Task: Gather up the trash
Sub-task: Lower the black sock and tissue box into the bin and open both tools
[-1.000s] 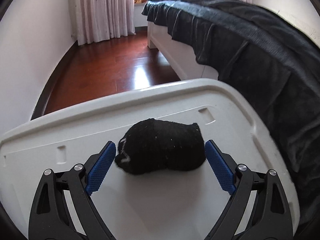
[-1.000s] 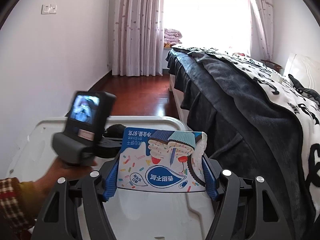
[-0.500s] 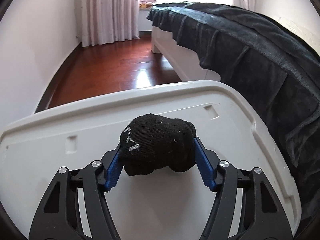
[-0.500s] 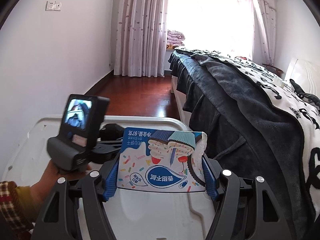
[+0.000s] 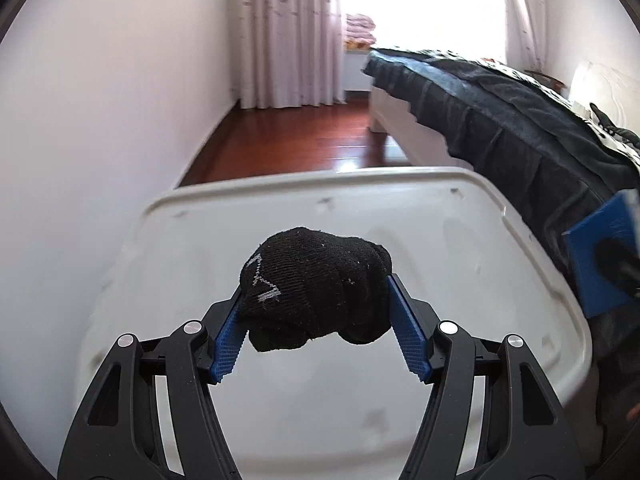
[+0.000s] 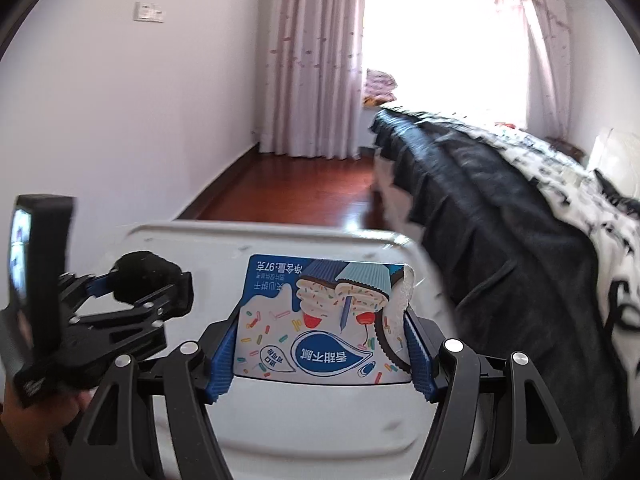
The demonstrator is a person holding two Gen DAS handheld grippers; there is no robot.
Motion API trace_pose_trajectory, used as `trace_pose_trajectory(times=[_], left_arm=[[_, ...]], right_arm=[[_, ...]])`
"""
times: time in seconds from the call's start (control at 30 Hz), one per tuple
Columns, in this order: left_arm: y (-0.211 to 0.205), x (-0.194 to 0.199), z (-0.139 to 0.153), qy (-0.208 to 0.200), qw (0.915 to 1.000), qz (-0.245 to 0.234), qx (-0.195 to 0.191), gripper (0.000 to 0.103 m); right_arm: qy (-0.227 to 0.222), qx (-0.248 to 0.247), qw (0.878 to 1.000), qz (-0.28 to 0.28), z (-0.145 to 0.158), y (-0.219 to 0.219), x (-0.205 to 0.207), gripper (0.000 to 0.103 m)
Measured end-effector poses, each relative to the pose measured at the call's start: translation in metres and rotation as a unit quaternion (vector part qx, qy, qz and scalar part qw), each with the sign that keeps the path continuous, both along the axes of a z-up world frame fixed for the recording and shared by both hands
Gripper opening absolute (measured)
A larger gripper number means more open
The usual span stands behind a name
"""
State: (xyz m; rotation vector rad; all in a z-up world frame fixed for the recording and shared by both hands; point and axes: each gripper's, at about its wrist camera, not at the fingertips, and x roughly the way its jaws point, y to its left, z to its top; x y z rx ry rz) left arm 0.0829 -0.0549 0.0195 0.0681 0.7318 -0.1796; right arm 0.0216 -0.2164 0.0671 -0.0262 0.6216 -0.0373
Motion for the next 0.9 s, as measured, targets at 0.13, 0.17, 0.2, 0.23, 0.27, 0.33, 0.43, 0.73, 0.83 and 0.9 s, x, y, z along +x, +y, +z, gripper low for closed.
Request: trace_pose_trajectory(times=[0.13,0.17,0.2,0.23,0.27,0.33,0.43,0.73,0.83,0.9], left_arm=[[0.046,-0.07,-0.007,0.023,0.9989,0.032,-0.025,0.063],[0.059,-0.092,-0.014,0.033,0.9984,0.04,-0.026,0.063],[0.067,-0.106,-0.021,0.044,0.9978,0.042,-0.028,0.063],[0.073,-0.116,-0.026,0.052,0.9972,0.044,-0.03,0.063],[0.082,-0.132,-0.035,0.064,0.9962,0.048,-0.033,0.063],[0.092,-0.151,-0.047,0.082,0.9944,0.054,-0.038,0.063],[0.101,-0.174,-0.062,0.098,0.9926,0.06,-0.039,0.063],[0.092,-0.195,-0.079,0.11,0.9921,0.052,-0.029,0.066],[0.091,-0.195,-0.079,0.108,0.9923,0.052,-0.029,0.067],[0.093,-0.197,-0.08,0.108,0.9924,0.052,-0.027,0.07]], right_arm=[[0.024,0.026,0.999,0.024,-0.021,0.043,-0.049,0.068],[0.039,0.037,0.998,0.03,-0.033,0.056,-0.065,0.068],[0.052,0.043,0.997,0.034,-0.042,0.064,-0.077,0.068],[0.063,0.047,0.996,0.036,-0.052,0.072,-0.088,0.068],[0.078,0.048,0.995,0.041,-0.064,0.081,-0.102,0.068],[0.103,0.04,0.993,0.046,-0.082,0.093,-0.119,0.068],[0.145,0.048,0.987,0.046,-0.105,0.1,-0.14,0.068],[0.185,0.033,0.982,0.021,-0.134,0.102,-0.156,0.069],[0.183,0.029,0.983,0.012,-0.132,0.102,-0.157,0.074],[0.176,0.021,0.984,0.005,-0.13,0.101,-0.158,0.086]])
